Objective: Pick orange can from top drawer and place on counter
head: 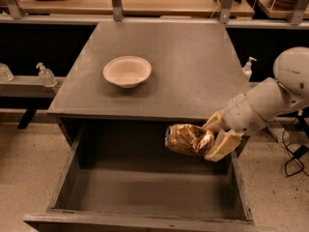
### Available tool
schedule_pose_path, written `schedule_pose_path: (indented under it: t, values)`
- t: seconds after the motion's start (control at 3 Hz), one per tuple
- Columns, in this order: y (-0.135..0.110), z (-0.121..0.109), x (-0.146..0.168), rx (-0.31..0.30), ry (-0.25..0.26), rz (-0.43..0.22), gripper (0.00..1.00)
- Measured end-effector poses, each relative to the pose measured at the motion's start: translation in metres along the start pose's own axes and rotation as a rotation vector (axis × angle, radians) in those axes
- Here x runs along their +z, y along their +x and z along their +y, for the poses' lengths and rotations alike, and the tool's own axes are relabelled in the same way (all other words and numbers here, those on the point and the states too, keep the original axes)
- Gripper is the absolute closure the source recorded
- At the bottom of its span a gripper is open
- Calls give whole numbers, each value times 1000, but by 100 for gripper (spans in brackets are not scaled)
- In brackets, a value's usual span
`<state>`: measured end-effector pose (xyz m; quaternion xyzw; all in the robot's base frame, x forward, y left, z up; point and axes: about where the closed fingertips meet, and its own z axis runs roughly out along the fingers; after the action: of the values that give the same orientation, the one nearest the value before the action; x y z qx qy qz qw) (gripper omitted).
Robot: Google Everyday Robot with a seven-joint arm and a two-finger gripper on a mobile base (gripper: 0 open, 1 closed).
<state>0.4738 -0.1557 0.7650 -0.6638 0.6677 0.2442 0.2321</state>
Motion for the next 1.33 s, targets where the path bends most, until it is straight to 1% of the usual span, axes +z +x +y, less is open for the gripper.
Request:
schedule_pose_path:
  t: [0.33,0.67,1.0,1.33]
  values:
    - [-19,4,-27,-11,33,23,100]
    - [-35,12,-48,-29,57,85,100]
    - [-48,4,-59,-50,75,132,100]
    - [-53,-22,-66,-64,93,176,100]
